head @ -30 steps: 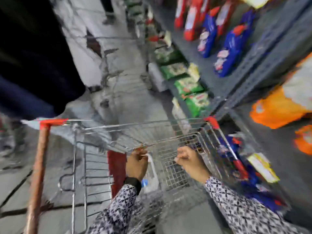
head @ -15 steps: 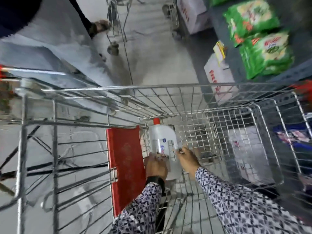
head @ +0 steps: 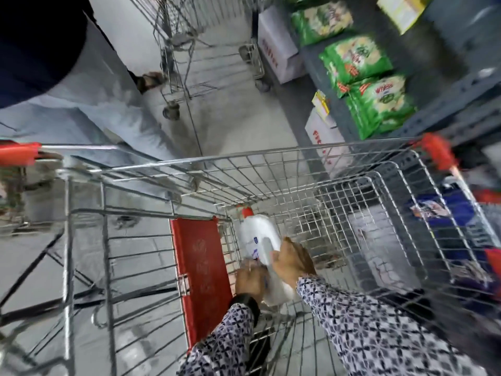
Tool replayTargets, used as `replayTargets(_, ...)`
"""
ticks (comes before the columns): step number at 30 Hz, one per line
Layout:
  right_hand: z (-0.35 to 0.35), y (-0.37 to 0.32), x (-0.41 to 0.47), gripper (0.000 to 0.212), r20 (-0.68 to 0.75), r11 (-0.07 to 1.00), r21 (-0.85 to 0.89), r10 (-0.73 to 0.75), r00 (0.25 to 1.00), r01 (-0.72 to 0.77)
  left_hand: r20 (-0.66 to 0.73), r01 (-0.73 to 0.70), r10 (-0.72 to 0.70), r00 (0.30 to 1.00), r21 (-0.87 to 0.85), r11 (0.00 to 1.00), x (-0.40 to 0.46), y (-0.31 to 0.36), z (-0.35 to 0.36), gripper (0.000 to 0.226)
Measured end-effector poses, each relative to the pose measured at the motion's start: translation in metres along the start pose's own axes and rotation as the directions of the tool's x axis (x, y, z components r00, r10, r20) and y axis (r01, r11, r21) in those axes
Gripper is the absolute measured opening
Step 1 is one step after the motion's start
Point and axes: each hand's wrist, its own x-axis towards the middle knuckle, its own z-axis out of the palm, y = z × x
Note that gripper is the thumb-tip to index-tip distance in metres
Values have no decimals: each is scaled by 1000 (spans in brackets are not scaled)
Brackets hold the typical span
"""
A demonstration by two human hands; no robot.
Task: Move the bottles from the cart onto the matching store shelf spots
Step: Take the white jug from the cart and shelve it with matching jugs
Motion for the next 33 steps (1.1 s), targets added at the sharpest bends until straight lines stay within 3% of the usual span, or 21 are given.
replayTargets(3,-45,15,-39,59,-14,992,128,26,1000,-24,136,57,-44,990,-96,994,-41,20,-14,25)
replayTargets(6,-96,35,-97,28,-49,918,396,-1,999,20,320,75,27,947,-304,950,-94,46,-24,61)
replayTargets(7,-116,43,-125,25,-122,876,478,4,993,55,381,60,79,921,-340,939,-125,57,-29,61)
replayTargets(9,-149,55,-183,30,-262,789,592,-4,965,164,453,-30,176,874,-311,950,-190,76,-40,37)
replayTargets(13,-188,77,-297,38,-465,499,794,133,875,346,518,-311,435,737,-311,898,-317,98,-51,31)
replayTargets(15,-196,90,-348,26,-491,347,849,244,836,397,499,-441,547,672,-325,837,-376,99,-46,31)
replayTargets(19,-196,118,-427,27,-554,79,823,338,761,563,458,-589,721,520,-419,691,-467,80,-31,26)
replayTargets(21,-197,135,-460,24,-597,42,771,393,699,635,462,-628,777,428,-466,623,-500,71,-19,27)
replayTargets(24,-199,157,-489,36,-642,80,722,448,622,688,501,-654,795,342,-481,584,-526,61,-10,28)
replayTargets(28,-201,169,-520,27,-652,14,699,425,628,715,513,-655,803,305,-499,567,-548,48,0,28)
replayTargets(33,-209,180,-539,38,-674,-10,669,414,612,743,534,-650,805,258,-520,554,-566,52,13,38)
